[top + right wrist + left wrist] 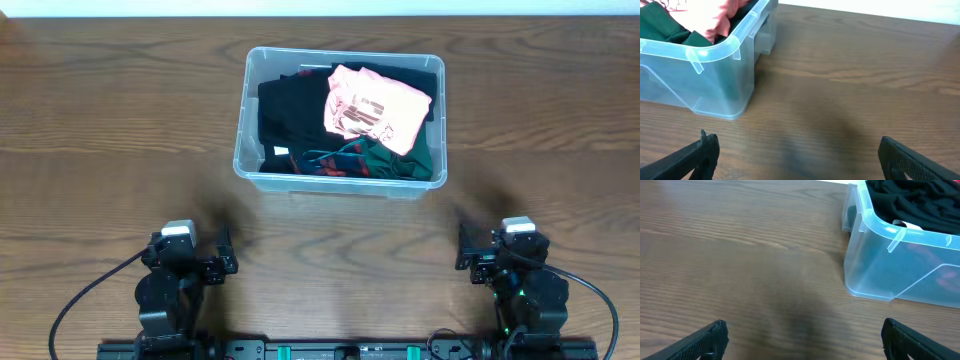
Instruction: Pack container
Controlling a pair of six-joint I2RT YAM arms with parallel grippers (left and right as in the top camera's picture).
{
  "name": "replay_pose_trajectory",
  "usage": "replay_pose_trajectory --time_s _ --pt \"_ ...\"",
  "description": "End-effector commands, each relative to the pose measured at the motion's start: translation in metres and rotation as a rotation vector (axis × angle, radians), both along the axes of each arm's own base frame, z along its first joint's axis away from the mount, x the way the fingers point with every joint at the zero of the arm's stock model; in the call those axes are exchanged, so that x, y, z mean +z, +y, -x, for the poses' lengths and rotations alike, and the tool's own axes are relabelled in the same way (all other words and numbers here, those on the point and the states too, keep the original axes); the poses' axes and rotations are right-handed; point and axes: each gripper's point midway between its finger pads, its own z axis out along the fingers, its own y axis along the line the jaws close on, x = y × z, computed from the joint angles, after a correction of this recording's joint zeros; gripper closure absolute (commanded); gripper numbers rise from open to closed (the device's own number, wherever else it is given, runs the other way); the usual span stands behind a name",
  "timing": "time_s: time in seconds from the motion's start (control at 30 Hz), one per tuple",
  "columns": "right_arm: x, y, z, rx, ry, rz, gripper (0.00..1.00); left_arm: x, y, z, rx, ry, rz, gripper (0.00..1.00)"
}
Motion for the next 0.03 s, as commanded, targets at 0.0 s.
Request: replay_pose_trajectory --time_s 0.0 --pt "0.0009 -0.001 -0.0001 -0.003 -0.008 0.0 0.01 -0.0067 0.0 -0.0001 0.001 0.01 -0.001 0.02"
